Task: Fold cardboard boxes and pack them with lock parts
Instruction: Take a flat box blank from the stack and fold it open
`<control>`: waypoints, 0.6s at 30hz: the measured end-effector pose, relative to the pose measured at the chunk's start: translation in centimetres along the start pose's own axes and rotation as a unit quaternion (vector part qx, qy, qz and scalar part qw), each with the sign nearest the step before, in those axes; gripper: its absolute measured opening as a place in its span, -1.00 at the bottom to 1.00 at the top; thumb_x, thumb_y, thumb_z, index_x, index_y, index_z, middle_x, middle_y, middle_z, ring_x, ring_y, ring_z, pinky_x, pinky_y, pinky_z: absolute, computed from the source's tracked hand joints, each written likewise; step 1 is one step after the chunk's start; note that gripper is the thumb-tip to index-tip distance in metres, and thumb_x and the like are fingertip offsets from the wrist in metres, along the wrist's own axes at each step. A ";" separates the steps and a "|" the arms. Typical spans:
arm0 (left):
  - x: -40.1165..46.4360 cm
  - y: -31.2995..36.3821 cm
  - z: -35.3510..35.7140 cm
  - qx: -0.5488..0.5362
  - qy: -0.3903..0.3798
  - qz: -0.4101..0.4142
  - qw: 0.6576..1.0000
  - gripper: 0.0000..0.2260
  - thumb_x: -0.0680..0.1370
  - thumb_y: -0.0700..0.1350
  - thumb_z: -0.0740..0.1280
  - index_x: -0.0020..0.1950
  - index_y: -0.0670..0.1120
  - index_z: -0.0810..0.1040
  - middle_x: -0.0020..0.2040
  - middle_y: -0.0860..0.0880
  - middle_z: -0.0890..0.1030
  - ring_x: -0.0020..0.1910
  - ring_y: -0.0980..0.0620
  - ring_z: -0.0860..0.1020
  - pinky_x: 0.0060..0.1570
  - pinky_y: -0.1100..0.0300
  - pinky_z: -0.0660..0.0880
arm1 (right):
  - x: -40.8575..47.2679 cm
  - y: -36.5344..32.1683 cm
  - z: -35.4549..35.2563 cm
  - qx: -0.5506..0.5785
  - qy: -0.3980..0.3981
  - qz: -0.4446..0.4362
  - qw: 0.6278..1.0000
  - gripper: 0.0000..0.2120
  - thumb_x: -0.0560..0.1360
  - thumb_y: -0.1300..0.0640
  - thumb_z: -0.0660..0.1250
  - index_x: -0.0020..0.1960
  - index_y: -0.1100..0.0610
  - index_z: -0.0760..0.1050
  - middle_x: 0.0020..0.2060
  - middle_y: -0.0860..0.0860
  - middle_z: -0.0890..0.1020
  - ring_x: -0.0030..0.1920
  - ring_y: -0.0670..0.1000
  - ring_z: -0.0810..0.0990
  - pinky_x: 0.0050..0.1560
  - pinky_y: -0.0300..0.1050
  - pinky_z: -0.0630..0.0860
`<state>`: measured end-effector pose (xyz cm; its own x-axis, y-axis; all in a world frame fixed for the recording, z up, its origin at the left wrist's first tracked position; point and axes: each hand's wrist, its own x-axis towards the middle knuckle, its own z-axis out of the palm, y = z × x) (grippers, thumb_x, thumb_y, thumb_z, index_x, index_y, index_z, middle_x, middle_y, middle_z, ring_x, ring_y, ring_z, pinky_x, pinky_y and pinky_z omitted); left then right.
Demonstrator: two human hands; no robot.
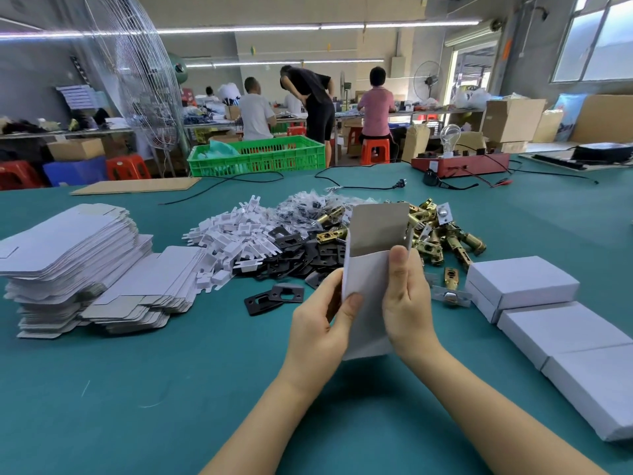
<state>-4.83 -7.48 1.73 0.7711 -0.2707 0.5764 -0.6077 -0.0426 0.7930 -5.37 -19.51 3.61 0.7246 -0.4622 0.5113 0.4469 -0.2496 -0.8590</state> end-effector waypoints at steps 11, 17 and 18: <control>0.5 -0.9 -1.1 -0.011 -0.027 0.028 0.999 -0.38 0.59 -0.05 0.25 0.41 0.54 0.06 0.15 0.21 0.65 0.05 0.08 0.65 0.08 0.17 0.58 | 0.0 0.2 0.3 0.066 -0.063 0.023 0.995 -0.63 0.56 -0.19 -0.04 -0.05 0.10 0.30 -0.27 -0.15 0.44 -0.23 -0.16 0.39 -0.13 -0.23 0.42; 0.8 -0.7 -1.4 -0.040 -0.037 0.012 0.998 -0.40 0.58 -0.07 0.25 0.39 0.54 0.13 0.16 0.18 0.65 0.17 0.14 0.61 0.09 0.32 0.52 | 0.0 -0.5 0.0 0.127 -0.117 0.092 0.981 -0.56 0.53 -0.36 -0.06 0.10 -0.15 0.44 0.08 0.06 0.61 0.09 0.02 0.59 0.12 -0.13 0.55; 0.8 -0.7 -1.4 -0.042 -0.036 0.010 0.998 -0.41 0.58 -0.06 0.26 0.39 0.54 0.14 0.15 0.18 0.66 0.16 0.14 0.61 0.10 0.31 0.52 | 0.0 -0.6 0.0 0.135 -0.123 0.111 0.977 -0.51 0.51 -0.39 -0.05 0.16 -0.15 0.47 0.06 -0.02 0.65 0.11 -0.05 0.60 0.14 -0.18 0.54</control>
<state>-3.53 -6.35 1.92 0.7414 -0.3384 0.5794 -0.6028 0.0433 0.7967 -5.66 -19.40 4.13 0.9086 -0.2522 0.3330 0.3631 0.0827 -0.9281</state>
